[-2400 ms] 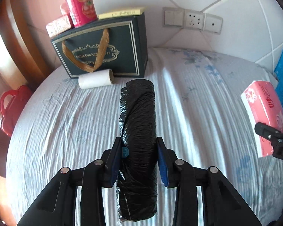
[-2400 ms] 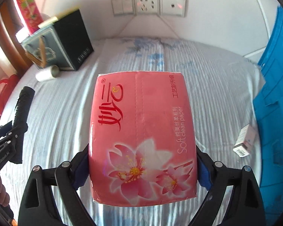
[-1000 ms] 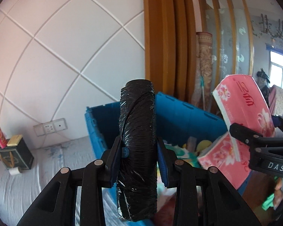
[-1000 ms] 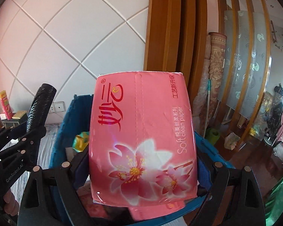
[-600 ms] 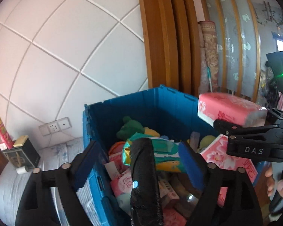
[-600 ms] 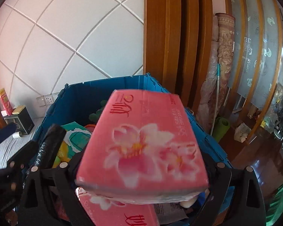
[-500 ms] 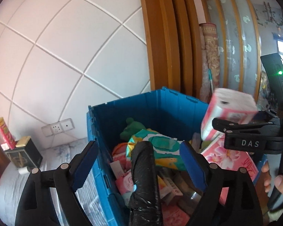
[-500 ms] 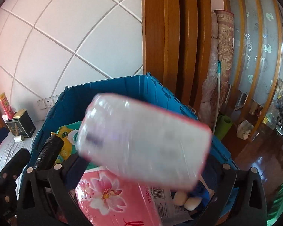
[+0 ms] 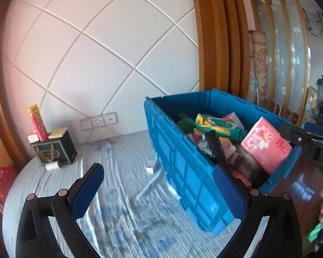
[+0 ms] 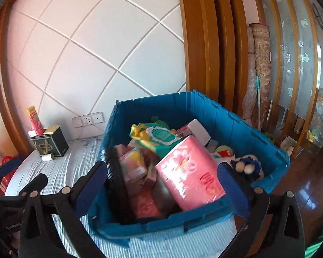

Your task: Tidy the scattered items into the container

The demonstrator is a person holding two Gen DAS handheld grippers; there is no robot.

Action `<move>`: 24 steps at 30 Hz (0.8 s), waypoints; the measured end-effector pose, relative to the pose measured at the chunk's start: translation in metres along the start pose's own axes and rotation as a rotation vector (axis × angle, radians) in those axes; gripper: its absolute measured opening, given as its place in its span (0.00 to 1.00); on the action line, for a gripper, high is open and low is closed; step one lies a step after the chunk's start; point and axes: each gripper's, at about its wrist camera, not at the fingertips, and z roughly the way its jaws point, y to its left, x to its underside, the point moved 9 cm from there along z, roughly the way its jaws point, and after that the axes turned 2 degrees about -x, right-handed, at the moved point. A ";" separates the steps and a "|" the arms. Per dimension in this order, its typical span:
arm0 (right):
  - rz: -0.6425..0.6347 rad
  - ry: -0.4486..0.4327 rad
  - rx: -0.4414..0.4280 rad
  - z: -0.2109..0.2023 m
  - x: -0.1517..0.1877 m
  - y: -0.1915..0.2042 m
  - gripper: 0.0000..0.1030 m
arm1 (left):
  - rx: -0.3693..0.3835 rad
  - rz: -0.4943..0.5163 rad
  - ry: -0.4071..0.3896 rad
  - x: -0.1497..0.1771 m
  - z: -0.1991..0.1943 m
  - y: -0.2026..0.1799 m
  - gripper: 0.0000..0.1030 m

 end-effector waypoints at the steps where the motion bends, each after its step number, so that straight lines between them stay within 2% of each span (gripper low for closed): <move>1: -0.002 -0.002 -0.007 -0.010 0.009 0.012 1.00 | -0.016 0.002 0.011 0.009 -0.008 0.008 1.00; 5: -0.013 0.016 -0.028 -0.047 0.048 0.053 1.00 | -0.094 0.037 0.023 0.048 -0.048 0.040 1.00; 10: -0.047 0.043 -0.047 -0.081 0.087 0.095 1.00 | -0.063 -0.034 0.065 0.088 -0.090 0.075 1.00; 18: -0.069 0.025 -0.068 -0.118 0.103 0.130 1.00 | -0.063 -0.097 0.047 0.105 -0.142 0.104 1.00; 24: -0.096 0.025 -0.083 -0.123 0.106 0.145 1.00 | -0.124 -0.132 0.044 0.108 -0.154 0.122 0.99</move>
